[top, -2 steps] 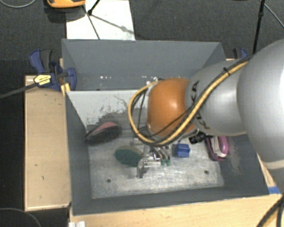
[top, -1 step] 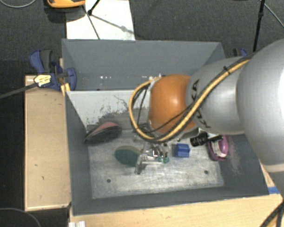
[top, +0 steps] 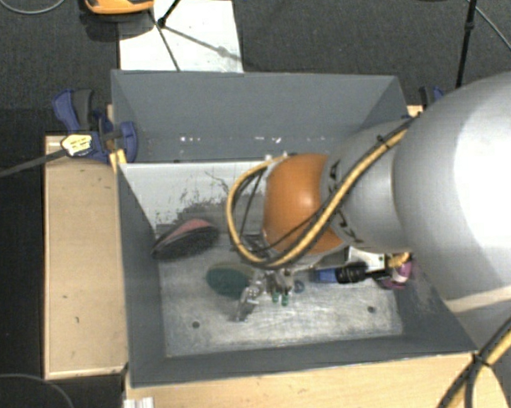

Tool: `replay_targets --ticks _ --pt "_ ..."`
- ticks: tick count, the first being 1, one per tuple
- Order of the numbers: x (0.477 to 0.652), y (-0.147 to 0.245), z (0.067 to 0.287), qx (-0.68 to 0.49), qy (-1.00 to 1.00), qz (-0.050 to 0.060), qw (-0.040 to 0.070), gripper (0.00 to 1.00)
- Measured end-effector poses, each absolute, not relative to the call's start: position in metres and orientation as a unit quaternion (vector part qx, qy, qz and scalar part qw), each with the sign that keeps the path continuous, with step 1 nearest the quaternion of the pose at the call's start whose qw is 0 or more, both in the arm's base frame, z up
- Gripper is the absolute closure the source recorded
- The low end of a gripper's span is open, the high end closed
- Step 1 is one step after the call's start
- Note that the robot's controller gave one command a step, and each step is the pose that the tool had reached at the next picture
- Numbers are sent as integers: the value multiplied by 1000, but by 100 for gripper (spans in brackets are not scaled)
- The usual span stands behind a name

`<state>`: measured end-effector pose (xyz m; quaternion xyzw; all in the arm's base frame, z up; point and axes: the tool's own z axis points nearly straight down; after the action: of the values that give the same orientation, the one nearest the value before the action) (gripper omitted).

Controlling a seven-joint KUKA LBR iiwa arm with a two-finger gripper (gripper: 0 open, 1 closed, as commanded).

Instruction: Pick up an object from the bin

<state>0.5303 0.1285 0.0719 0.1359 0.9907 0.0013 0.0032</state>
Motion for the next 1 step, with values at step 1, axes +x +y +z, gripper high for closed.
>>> replay_targets --ticks 1 --pt "531 129 73 137 991 1 2 0"
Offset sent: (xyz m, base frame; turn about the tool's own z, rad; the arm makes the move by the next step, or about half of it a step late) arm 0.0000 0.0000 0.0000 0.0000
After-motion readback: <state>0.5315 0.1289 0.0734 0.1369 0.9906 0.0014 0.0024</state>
